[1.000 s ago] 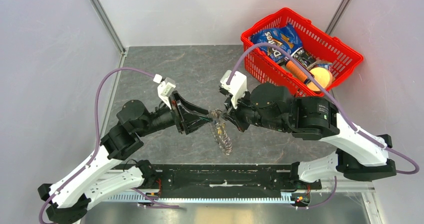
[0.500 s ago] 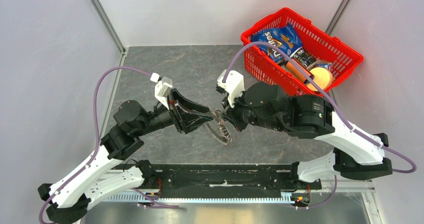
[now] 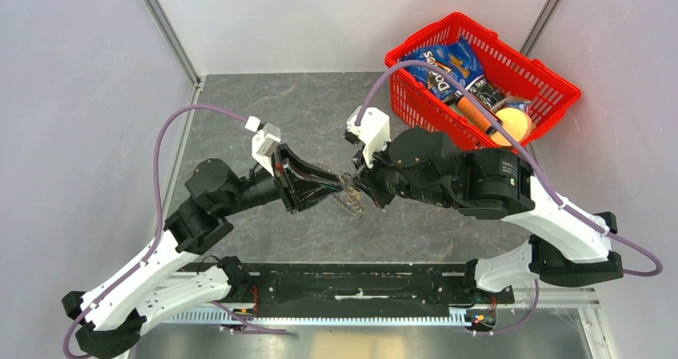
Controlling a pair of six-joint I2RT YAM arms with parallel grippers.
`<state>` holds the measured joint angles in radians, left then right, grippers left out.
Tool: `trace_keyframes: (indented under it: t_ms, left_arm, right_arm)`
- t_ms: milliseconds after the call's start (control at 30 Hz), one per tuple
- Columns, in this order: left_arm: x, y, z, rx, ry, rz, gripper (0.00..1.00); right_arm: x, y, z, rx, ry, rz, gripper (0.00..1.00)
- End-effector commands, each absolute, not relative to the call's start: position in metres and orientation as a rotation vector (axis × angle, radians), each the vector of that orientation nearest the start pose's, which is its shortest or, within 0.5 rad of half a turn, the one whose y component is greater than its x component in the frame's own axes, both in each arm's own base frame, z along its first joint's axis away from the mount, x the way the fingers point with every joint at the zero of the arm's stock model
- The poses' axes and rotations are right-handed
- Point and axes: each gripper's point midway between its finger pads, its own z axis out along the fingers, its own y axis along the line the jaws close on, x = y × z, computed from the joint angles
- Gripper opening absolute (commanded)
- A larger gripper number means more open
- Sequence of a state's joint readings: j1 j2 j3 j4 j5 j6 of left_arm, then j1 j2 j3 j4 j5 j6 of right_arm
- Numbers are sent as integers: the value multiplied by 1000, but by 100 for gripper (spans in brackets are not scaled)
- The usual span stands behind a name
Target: Put the keys on the keyring
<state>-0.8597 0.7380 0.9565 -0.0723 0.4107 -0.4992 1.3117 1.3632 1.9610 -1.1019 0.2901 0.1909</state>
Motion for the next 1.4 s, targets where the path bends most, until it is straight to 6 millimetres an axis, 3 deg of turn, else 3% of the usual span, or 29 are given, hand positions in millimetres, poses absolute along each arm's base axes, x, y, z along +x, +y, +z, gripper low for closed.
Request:
trace_keyframes:
  t_ms: [0, 233, 433, 667, 1067, 1367]
  left_arm:
    - [114, -270, 410, 704, 1376, -1356, 35]
    - [117, -272, 406, 713, 1389, -1337, 26]
    - [120, -273, 403, 722, 1405, -1316, 2]
    - [112, -273, 410, 762, 1355, -1340, 2]
    - [68, -261, 433, 917, 1141, -1442, 2]
    - [50, -253, 443, 949, 1056, -1489, 2]
  right_arm:
    - [126, 309, 431, -902, 1828, 682, 0]
    - [125, 313, 430, -910, 1830, 694, 0]
    - [122, 313, 431, -916, 1830, 712, 0]
    - [115, 312, 429, -939, 1830, 737, 0]
    - [100, 306, 427, -1012, 1773, 814, 0]
    - [83, 304, 422, -1080, 1742, 902, 0]
